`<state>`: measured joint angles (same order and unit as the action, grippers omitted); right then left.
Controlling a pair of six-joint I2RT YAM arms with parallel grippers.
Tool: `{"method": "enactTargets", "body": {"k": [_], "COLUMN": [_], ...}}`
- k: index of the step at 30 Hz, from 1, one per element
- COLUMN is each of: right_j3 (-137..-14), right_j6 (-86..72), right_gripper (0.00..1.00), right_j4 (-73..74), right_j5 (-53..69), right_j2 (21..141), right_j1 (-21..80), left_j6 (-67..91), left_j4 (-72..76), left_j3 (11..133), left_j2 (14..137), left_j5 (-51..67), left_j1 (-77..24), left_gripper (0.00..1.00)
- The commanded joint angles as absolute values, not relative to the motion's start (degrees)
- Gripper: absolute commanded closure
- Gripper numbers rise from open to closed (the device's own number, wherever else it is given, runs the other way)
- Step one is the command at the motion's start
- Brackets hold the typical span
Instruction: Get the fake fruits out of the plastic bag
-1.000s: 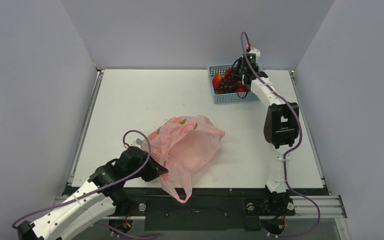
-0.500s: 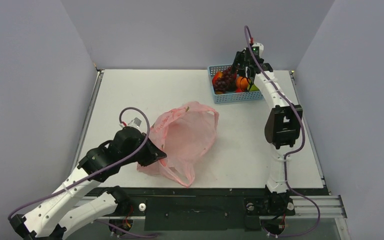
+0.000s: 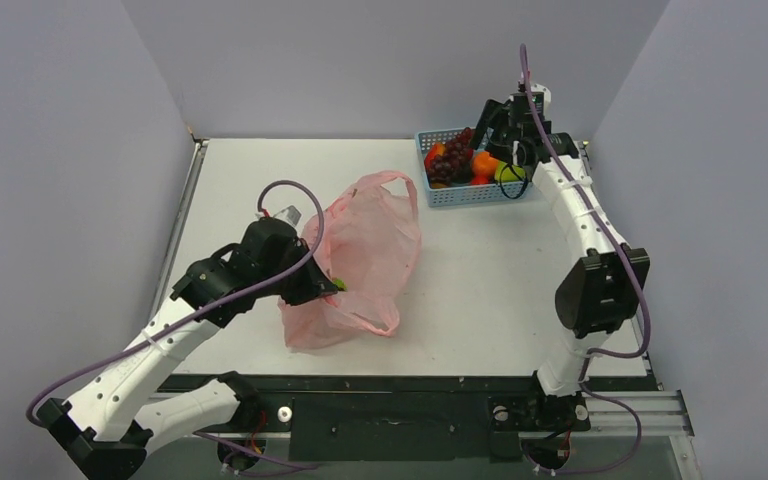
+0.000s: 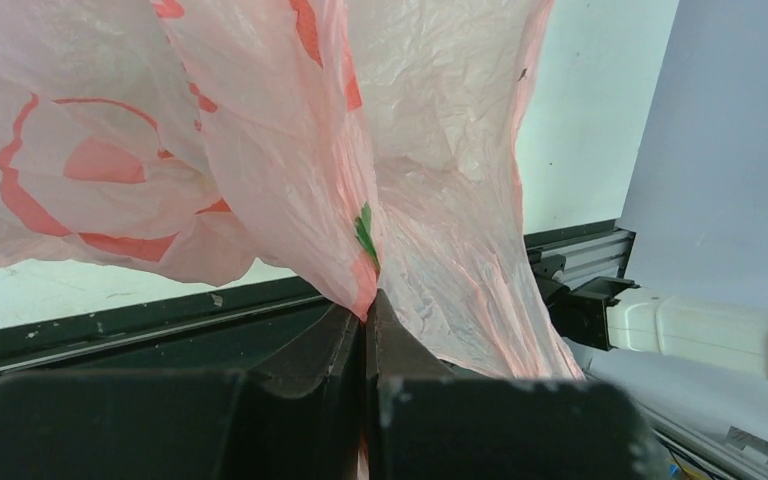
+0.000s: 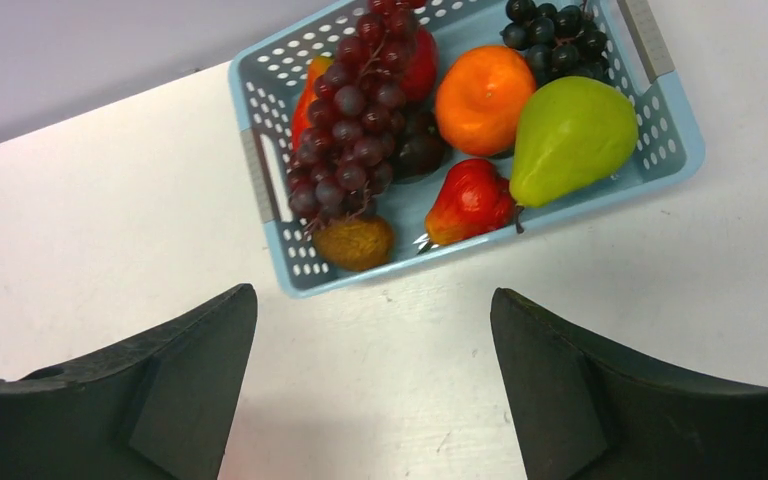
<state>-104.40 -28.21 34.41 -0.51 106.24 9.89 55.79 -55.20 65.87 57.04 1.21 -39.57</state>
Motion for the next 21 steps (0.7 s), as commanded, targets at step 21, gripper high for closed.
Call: {"method": "enactTargets", "body": {"k": [21], "right_j3": [-74.21], "right_j6": [-26.78], "right_gripper": [0.18], "right_j4": [45.59], "right_j5": [13.01], "right_j2": [60.09], "right_j1": [23.68], "left_j6": [62.37], "left_j4": [-42.76], "left_j3": [41.72], "left_j2": [41.67], "left_j5": [10.62], "left_j1": [-39.32], "left_gripper": [1.0]}}
